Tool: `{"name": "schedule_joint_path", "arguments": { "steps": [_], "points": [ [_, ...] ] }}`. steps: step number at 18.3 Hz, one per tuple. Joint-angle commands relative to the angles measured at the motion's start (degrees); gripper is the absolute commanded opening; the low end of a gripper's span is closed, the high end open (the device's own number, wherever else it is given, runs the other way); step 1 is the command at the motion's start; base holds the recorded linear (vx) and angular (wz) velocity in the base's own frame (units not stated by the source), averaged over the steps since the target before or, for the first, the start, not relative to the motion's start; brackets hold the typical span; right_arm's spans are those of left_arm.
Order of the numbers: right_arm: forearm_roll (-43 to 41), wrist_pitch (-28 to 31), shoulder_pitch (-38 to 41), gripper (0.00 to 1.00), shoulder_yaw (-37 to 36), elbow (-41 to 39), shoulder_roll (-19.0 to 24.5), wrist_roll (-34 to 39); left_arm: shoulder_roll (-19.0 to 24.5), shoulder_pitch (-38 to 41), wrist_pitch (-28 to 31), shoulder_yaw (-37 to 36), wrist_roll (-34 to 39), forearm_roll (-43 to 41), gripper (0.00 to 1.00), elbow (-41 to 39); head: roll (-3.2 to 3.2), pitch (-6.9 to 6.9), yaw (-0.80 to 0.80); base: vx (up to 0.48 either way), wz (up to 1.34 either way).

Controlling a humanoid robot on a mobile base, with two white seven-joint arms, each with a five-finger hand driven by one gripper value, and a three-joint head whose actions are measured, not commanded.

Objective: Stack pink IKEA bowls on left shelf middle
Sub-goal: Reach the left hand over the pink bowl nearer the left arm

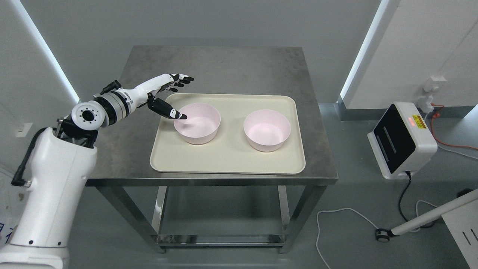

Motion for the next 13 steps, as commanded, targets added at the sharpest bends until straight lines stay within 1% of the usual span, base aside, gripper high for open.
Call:
{"name": "schedule_joint_path", "arguments": {
  "steps": [1, 6, 9, 10, 11, 13],
  "points": [
    [0.4, 0.0, 0.0, 1.00, -0.5, 0.0, -1.0, 0.0, -3.3, -0.8, 0.8, -3.5, -0.4, -1.2, 0.74, 4.2, 0.00, 0.00, 0.00, 0.000, 0.00],
    [0.4, 0.0, 0.0, 1.00, -0.5, 0.0, -1.0, 0.0, -3.9, -1.5, 0.8, -4.8, 0.0, -1.9, 0.65, 4.5, 0.00, 0.00, 0.00, 0.000, 0.00],
    [0.4, 0.0, 0.0, 1.00, -0.5, 0.0, -1.0, 0.0, -4.0, -1.7, 0.6, -5.4, 0.4, -2.6, 0.56, 5.9, 0.00, 0.00, 0.00, 0.000, 0.00],
    [0.4, 0.0, 0.0, 1.00, -0.5, 0.0, -1.0, 0.0, -4.2, -1.9, 0.5, -5.4, 0.5, -3.2, 0.53, 6.2, 0.00, 0.00, 0.00, 0.000, 0.00],
    [0.4, 0.0, 0.0, 1.00, -0.5, 0.0, -1.0, 0.0, -4.7, -2.0, 0.0, -5.4, 0.6, -3.5, 0.46, 6.3, 0.00, 0.00, 0.00, 0.000, 0.00],
    [0.4, 0.0, 0.0, 1.00, -0.5, 0.0, -1.0, 0.0, -5.4, -2.1, -0.4, -5.5, 1.4, -3.6, 0.38, 6.5, 0.00, 0.00, 0.00, 0.000, 0.00]
  ]
}}
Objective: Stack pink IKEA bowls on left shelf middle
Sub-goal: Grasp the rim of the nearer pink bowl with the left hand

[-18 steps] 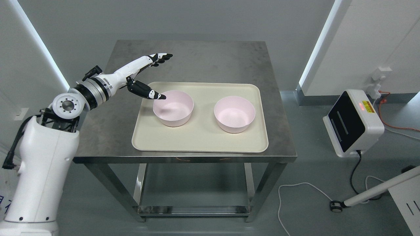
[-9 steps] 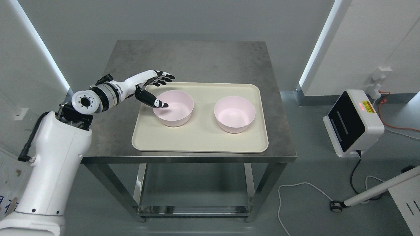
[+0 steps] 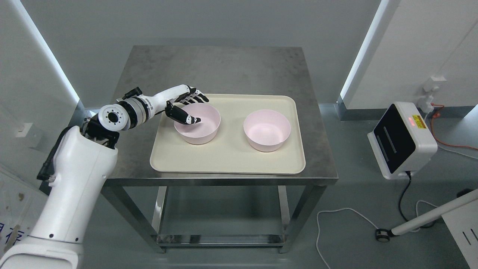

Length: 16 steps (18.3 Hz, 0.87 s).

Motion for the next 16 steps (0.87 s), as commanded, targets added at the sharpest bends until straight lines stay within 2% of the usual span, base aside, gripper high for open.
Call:
{"name": "schedule_joint_path", "arguments": {
  "steps": [1, 4, 13, 16],
  "points": [
    [0.4, 0.0, 0.0, 1.00, -0.5, 0.0, -1.0, 0.0, -2.5, -0.5, -1.4, -1.8, 1.1, -0.9, 0.37, 3.1, 0.00, 0.00, 0.00, 0.000, 0.00],
    [0.4, 0.0, 0.0, 1.00, -0.5, 0.0, -1.0, 0.0, -3.4, -0.8, -5.2, -1.7, 1.3, -1.0, 0.20, 4.9, 0.00, 0.00, 0.00, 0.000, 0.00],
    [0.4, 0.0, 0.0, 1.00, -0.5, 0.0, -1.0, 0.0, -5.3, -1.0, -9.6, 0.2, 2.0, -4.4, 0.00, 7.2, 0.00, 0.00, 0.00, 0.000, 0.00],
    [0.4, 0.0, 0.0, 1.00, -0.5, 0.0, -1.0, 0.0, -6.3, -2.7, -9.5, 2.6, 1.9, -4.4, 0.00, 7.1, 0.00, 0.00, 0.00, 0.000, 0.00]
  ]
}}
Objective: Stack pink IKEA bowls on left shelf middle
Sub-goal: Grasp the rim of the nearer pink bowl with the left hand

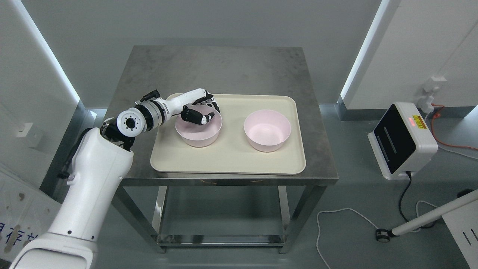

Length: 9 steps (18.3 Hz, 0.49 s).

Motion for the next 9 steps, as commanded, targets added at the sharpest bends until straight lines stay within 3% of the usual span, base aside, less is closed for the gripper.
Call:
{"name": "schedule_joint_path", "arguments": {
  "steps": [1, 6, 9],
  "points": [
    [0.4, 0.0, 0.0, 1.00, -0.5, 0.0, -1.0, 0.0, -3.2, -2.6, -0.4, 4.4, -0.3, -0.9, 0.00, 2.0, 0.00, 0.00, 0.00, 0.000, 0.00],
    [0.4, 0.0, 0.0, 1.00, -0.5, 0.0, -1.0, 0.0, -4.4, -7.5, 0.0, 6.8, -1.3, -0.2, 0.00, 2.0, 0.00, 0.00, 0.00, 0.000, 0.00],
    [0.4, 0.0, 0.0, 1.00, -0.5, 0.0, -1.0, 0.0, -8.0, -10.6, 0.1, 6.6, -3.1, -0.1, 0.00, 1.8, 0.00, 0.00, 0.00, 0.000, 0.00]
  ]
}}
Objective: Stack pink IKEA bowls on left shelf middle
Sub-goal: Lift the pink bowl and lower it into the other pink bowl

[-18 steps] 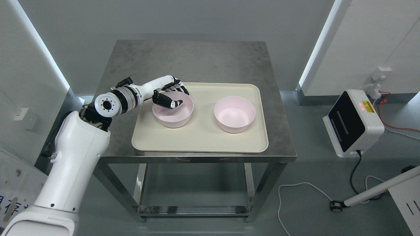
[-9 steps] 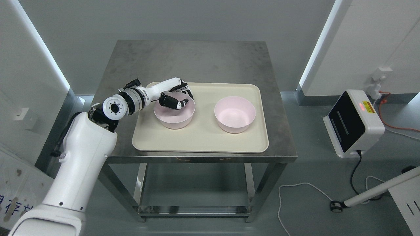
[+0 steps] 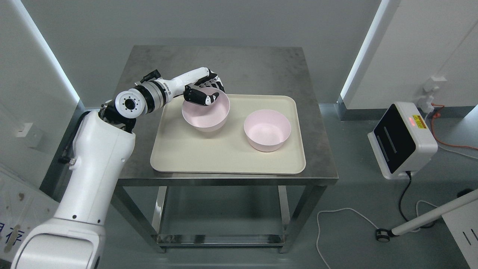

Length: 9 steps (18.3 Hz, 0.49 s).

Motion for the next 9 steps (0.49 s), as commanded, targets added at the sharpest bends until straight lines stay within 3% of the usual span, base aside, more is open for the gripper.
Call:
{"name": "schedule_joint_path", "arguments": {
  "steps": [1, 9],
  "points": [
    [0.4, 0.0, 0.0, 1.00, -0.5, 0.0, -1.0, 0.0, -5.0, -5.5, 0.6, 2.0, -1.8, 0.3, 0.00, 0.6, 0.00, 0.00, 0.00, 0.000, 0.00],
    [0.4, -0.1, 0.0, 1.00, -0.5, 0.0, -1.0, 0.0, -5.0, -6.9, 1.3, -32.0, 2.3, 12.1, 0.01, 0.3, 0.00, 0.00, 0.00, 0.000, 0.00]
  ]
}}
